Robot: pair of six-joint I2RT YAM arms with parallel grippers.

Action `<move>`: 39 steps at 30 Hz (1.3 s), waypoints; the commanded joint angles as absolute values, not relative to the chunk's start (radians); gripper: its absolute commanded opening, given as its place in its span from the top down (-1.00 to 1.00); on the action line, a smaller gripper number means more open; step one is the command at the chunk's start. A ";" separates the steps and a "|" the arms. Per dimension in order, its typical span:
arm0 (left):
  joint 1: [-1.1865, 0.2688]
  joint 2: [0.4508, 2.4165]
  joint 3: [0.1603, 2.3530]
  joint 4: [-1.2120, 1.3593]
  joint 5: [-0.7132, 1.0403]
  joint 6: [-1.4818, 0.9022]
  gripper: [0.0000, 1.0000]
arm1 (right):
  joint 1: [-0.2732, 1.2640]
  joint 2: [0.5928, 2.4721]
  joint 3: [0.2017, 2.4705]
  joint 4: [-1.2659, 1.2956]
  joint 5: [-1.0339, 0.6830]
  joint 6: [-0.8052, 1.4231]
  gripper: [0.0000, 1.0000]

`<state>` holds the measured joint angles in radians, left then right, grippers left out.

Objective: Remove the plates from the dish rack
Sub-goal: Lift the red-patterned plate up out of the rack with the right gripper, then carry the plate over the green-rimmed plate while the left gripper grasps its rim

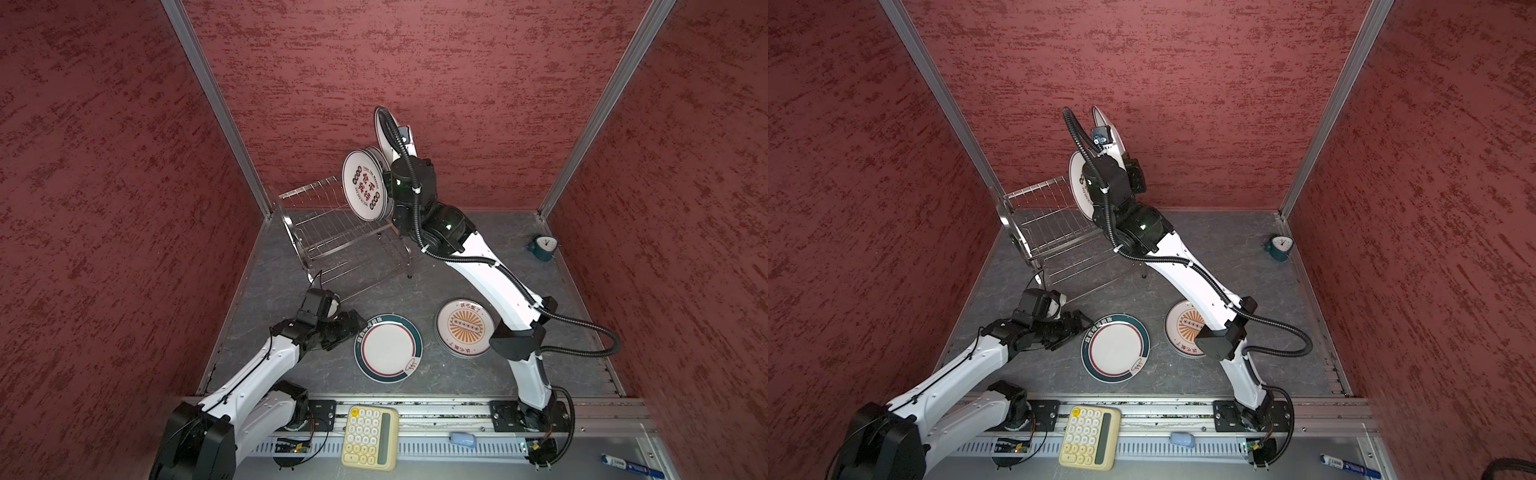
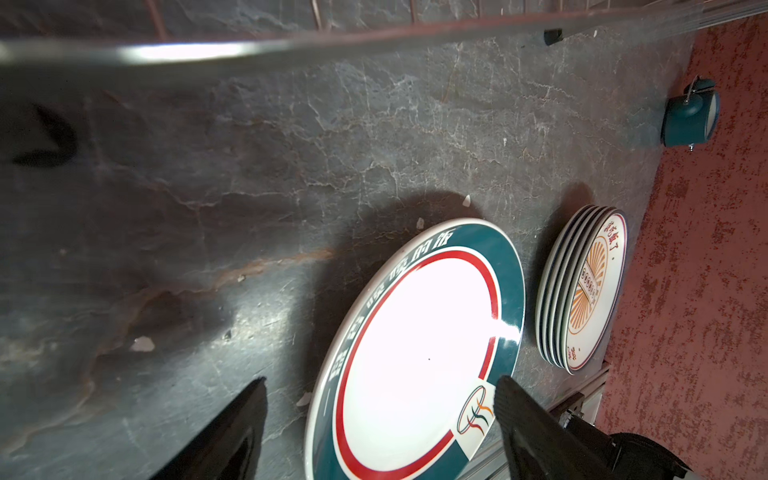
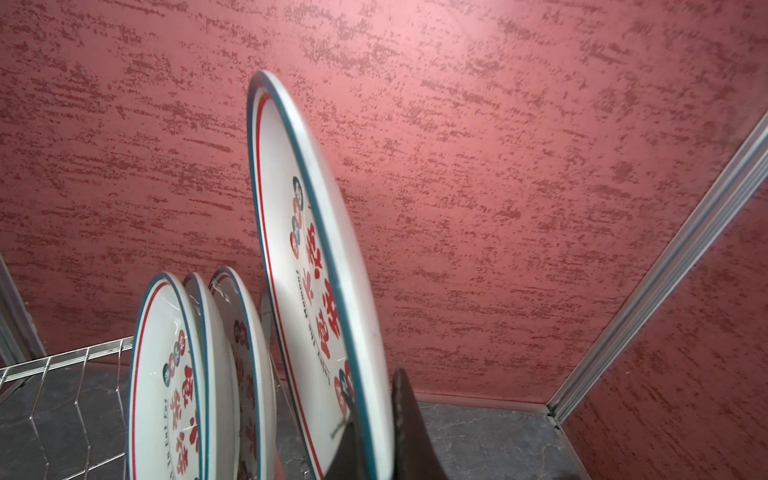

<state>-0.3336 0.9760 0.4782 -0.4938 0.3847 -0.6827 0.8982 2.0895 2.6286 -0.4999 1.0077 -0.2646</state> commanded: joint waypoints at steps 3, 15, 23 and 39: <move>-0.328 0.979 0.509 -0.479 0.387 -0.675 -0.71 | 0.893 1.968 2.638 -0.370 1.106 -0.359 1.00; -0.359 0.936 0.545 -0.441 0.396 -0.693 -0.72 | 0.896 1.631 2.373 -1.016 0.908 0.270 1.00; -0.398 0.935 0.554 -0.392 0.399 -0.711 -0.72 | 0.883 1.235 1.708 -1.039 0.616 0.639 1.00; -0.483 0.955 0.520 -0.203 0.460 -0.791 -0.70 | 0.756 1.058 1.044 -0.597 -0.098 0.845 1.00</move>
